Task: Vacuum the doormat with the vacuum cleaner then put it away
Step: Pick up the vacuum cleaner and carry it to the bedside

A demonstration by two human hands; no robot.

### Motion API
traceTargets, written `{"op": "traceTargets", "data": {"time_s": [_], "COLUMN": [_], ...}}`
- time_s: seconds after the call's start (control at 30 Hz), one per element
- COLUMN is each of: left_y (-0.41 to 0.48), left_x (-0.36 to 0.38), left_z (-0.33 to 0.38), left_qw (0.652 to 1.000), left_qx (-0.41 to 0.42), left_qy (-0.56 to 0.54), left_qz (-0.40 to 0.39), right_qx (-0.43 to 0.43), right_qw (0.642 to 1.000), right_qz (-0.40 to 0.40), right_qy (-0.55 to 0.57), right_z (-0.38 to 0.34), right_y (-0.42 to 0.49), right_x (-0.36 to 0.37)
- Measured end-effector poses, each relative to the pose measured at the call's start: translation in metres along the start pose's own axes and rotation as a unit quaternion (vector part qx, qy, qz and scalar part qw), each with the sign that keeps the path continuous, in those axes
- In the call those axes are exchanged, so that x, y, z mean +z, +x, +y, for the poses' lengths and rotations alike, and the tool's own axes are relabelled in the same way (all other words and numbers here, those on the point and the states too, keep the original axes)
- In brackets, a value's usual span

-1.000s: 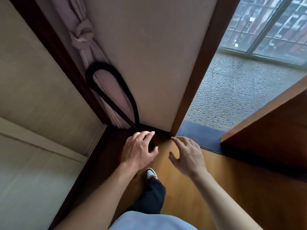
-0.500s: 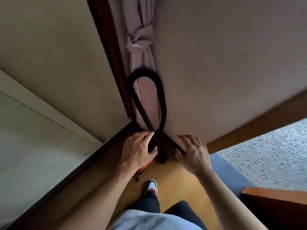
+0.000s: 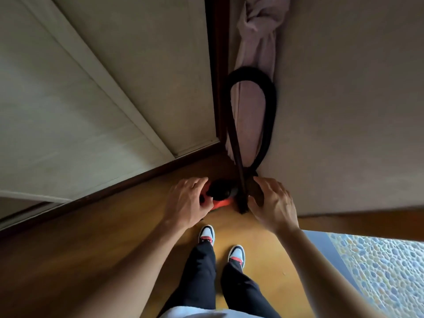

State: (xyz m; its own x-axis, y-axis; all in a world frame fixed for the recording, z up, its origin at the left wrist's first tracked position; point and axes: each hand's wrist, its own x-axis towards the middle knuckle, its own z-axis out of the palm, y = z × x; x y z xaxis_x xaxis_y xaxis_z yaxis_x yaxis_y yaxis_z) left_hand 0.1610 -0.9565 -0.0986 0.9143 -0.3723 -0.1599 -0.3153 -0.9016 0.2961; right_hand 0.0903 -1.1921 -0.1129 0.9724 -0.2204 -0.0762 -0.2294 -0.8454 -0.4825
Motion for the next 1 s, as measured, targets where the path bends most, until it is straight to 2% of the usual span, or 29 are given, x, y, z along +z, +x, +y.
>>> {"op": "traceTargets", "data": {"time_s": [0.23, 0.4, 0.77, 1.0], "left_y": [-0.005, 0.010, 0.090, 0.140], "left_x": [0.026, 0.074, 0.272, 0.400], "left_z": [0.002, -0.017, -0.092, -0.131], "left_qw": [1.000, 1.000, 1.000, 1.000], "left_qx": [-0.015, -0.011, -0.006, 0.004], "left_qy": [0.004, 0.016, 0.002, -0.021], "left_qz": [0.002, -0.018, -0.020, -0.017], "right_qx": [-0.034, -0.035, -0.024, -0.026], "right_qw": [0.999, 0.999, 0.999, 0.994], "right_qz": [-0.018, 0.004, 0.033, 0.105], "right_qy": [-0.003, 0.001, 0.000, 0.016], "right_z": [0.027, 0.046, 0.129, 0.185], "right_y": [-0.003, 0.016, 0.089, 0.128], "right_x": [0.018, 0.056, 0.236, 0.349]}}
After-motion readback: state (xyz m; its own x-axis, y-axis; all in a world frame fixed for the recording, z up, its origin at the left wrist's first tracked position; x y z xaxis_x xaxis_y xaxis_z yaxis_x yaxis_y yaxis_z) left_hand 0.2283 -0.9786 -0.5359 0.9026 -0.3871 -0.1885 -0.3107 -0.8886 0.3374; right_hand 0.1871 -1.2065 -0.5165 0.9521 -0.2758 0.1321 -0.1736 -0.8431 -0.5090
